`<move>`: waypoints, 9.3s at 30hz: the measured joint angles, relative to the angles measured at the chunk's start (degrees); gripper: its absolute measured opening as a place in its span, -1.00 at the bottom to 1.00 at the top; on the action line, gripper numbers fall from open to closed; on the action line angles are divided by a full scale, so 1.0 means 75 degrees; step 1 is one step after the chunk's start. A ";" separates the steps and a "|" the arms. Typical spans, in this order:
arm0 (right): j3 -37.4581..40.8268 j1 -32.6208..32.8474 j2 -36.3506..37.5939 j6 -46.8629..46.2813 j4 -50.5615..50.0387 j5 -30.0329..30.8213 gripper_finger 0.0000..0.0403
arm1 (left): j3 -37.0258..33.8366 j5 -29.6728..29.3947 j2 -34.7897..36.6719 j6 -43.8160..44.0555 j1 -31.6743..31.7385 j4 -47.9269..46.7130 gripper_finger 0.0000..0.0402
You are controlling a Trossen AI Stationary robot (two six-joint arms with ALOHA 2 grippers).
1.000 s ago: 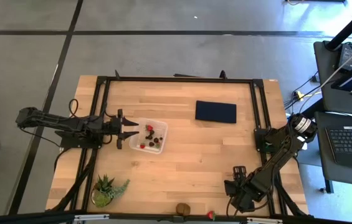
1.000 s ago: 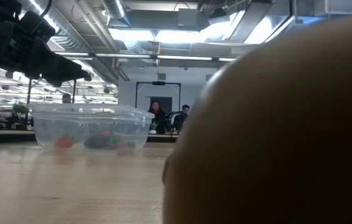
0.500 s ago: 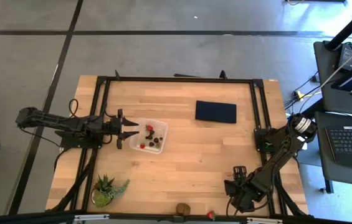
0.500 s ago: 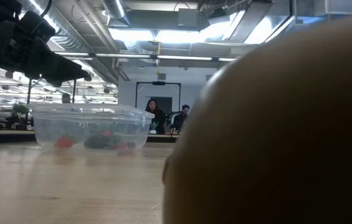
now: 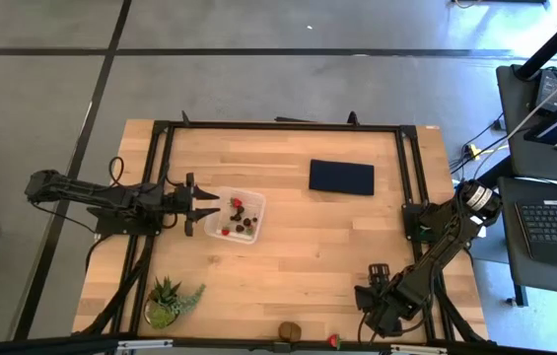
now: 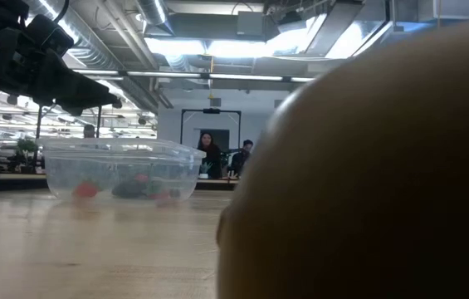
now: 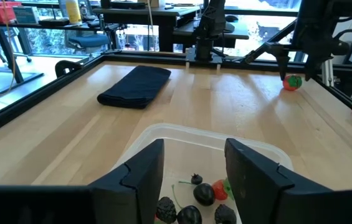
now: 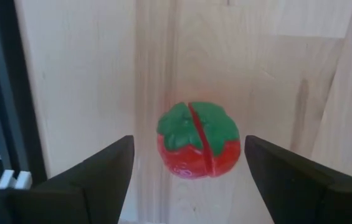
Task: Pick and placing Produce into tupperware
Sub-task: Put the tomato into the transparent bin, then put the strawberry into the transparent bin
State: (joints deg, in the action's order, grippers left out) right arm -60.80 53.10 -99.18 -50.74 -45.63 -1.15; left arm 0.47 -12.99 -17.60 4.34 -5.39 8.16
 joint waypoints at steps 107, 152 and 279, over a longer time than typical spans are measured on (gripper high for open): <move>-0.3561 -0.6612 -0.3620 0.5817 0.8236 0.0924 0.00 | 0.0000 0.0002 0.0002 0.0003 0.0000 -0.0029 -0.17; -0.3575 -0.4458 -0.0465 0.3203 0.0410 0.0656 0.47 | -0.0002 0.0003 0.0001 0.0027 -0.0003 -0.0340 -0.15; -0.3555 -0.0745 -0.3220 -0.0635 0.0857 0.0289 -0.38 | -0.0001 0.0000 0.0000 0.0003 0.0000 -0.0350 -0.19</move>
State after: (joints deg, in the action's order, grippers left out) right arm -87.46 47.51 -123.33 -55.51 -39.20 1.02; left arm 0.46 -12.99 -17.61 4.36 -5.39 5.54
